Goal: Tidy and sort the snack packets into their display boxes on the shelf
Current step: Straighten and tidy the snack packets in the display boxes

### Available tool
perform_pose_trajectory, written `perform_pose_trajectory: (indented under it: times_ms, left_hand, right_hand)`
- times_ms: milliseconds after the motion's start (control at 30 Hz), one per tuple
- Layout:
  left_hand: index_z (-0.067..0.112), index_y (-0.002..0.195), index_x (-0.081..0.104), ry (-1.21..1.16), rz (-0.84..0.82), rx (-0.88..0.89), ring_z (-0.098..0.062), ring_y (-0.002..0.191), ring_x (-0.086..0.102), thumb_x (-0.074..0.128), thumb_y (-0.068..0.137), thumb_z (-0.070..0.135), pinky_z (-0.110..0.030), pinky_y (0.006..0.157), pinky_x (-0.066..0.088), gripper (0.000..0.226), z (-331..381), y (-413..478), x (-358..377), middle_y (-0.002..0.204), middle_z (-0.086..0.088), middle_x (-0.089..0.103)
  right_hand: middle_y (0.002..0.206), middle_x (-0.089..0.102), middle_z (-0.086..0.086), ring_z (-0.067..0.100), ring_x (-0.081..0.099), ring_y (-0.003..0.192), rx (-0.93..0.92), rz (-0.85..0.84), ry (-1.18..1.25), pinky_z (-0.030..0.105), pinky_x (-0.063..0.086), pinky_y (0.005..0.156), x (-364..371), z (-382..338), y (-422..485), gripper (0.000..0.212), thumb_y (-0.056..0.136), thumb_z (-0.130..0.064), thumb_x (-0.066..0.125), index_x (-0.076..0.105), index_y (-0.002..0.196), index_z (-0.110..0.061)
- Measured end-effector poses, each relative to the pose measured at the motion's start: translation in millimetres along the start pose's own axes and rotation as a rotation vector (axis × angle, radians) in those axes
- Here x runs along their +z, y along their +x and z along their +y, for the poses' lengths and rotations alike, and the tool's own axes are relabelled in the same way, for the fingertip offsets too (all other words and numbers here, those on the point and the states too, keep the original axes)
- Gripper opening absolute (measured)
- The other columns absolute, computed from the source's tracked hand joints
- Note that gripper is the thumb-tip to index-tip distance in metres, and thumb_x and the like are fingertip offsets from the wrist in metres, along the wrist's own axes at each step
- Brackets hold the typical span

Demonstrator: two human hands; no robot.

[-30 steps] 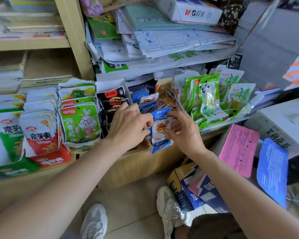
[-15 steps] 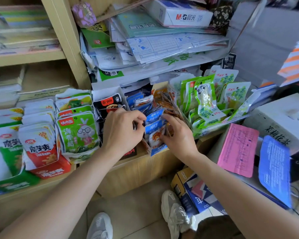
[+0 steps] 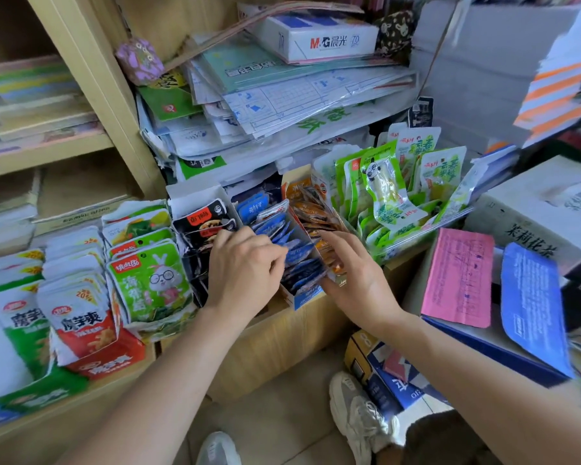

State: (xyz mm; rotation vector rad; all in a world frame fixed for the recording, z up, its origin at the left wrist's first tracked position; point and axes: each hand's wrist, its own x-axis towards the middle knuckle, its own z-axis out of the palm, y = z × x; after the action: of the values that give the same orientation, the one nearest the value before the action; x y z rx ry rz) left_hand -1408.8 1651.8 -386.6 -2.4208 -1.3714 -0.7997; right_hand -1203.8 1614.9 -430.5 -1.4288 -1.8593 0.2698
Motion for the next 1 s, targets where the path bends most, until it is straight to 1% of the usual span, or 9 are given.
perform_pose_trajectory:
  times_ms: [133,267,400,467,533,633,733,833,1000]
  left_hand:
    - [0.035,0.085,0.081,0.049,-0.184,-0.101,-0.019,0.085,0.053,0.080,0.081,0.035,-0.037,0.075,0.037,0.005,2,1,-4,0.080,0.012,0.074]
    - [0.036,0.106,0.078,-0.116,-0.231,-0.109,-0.014,0.092,0.053,0.078,0.082,0.029,-0.031,0.077,0.037,0.025,-6,2,-13,0.092,0.014,0.075]
    - [0.028,0.102,0.080,-0.214,-0.062,-0.127,-0.013,0.094,0.061,0.074,0.081,0.017,-0.027,0.087,0.037,0.025,-18,1,-25,0.096,0.011,0.076]
    - [0.029,0.104,0.079,-0.240,-0.040,-0.120,-0.013,0.100,0.062,0.070,0.082,0.032,-0.027,0.092,0.038,0.023,-22,3,-27,0.101,0.013,0.075]
    - [0.034,0.112,0.075,-0.244,-0.150,-0.084,-0.011,0.107,0.059,0.063,0.081,0.055,-0.028,0.094,0.037,0.040,-21,2,-26,0.109,0.016,0.073]
    - [0.038,0.116,0.073,-0.178,-0.249,0.032,-0.008,0.108,0.058,0.060,0.077,0.072,-0.030,0.092,0.037,0.054,-3,-6,-18,0.113,0.020,0.071]
    - [0.037,0.104,0.078,-0.152,-0.193,0.081,-0.009,0.099,0.062,0.071,0.082,0.058,-0.032,0.090,0.039,0.031,15,-11,-5,0.099,0.019,0.074]
    - [0.032,0.086,0.081,-0.104,-0.089,0.074,-0.013,0.087,0.064,0.078,0.084,0.036,-0.036,0.088,0.038,0.006,15,-9,0,0.082,0.014,0.075]
    - [0.028,0.073,0.078,0.040,-0.077,0.009,-0.016,0.085,0.060,0.080,0.079,0.032,-0.041,0.089,0.039,0.008,2,-7,-6,0.074,0.012,0.073]
  right_hand:
    - [0.153,0.043,0.000,0.022,0.047,0.131,-0.159,-0.057,-0.183,0.036,0.043,0.108,6,1,-5,0.064,0.091,-0.010,0.066,0.043,0.150,-0.023]
    - [0.158,0.037,-0.002,0.021,0.043,0.135,-0.132,-0.113,-0.203,0.039,0.042,0.110,8,2,-7,0.064,0.095,-0.016,0.062,0.037,0.153,-0.024]
    - [0.154,0.039,-0.002,0.019,0.039,0.139,-0.031,-0.065,-0.149,0.037,0.038,0.113,-4,-3,-15,0.082,0.082,-0.013,0.070,0.033,0.154,-0.022]
    - [0.136,0.051,-0.001,0.019,0.049,0.126,0.051,0.069,-0.101,0.037,0.045,0.104,-10,-9,-27,0.071,0.079,-0.011,0.072,0.047,0.145,-0.020]
    - [0.126,0.055,-0.003,0.019,0.054,0.118,0.090,0.140,-0.091,0.036,0.048,0.098,-11,-15,-42,0.059,0.080,-0.011,0.071,0.055,0.136,-0.019]
    - [0.151,0.044,-0.002,0.019,0.042,0.139,0.034,-0.023,-0.137,0.036,0.038,0.113,-2,-14,-56,0.074,0.081,-0.020,0.068,0.042,0.150,-0.020]
    - [0.165,0.021,-0.004,0.021,0.018,0.152,-0.016,-0.151,-0.222,0.041,0.026,0.121,4,-7,-54,0.089,0.082,-0.029,0.064,0.018,0.159,-0.027]
    - [0.165,0.020,-0.006,0.022,0.020,0.151,-0.014,-0.178,-0.275,0.044,0.030,0.117,2,-10,-44,0.085,0.085,-0.035,0.061,0.019,0.158,-0.031]
    - [0.165,0.015,-0.015,0.009,0.021,0.149,-0.094,-0.314,-0.234,0.035,0.030,0.111,-7,-12,-29,0.082,0.087,-0.039,0.058,0.016,0.158,-0.037]
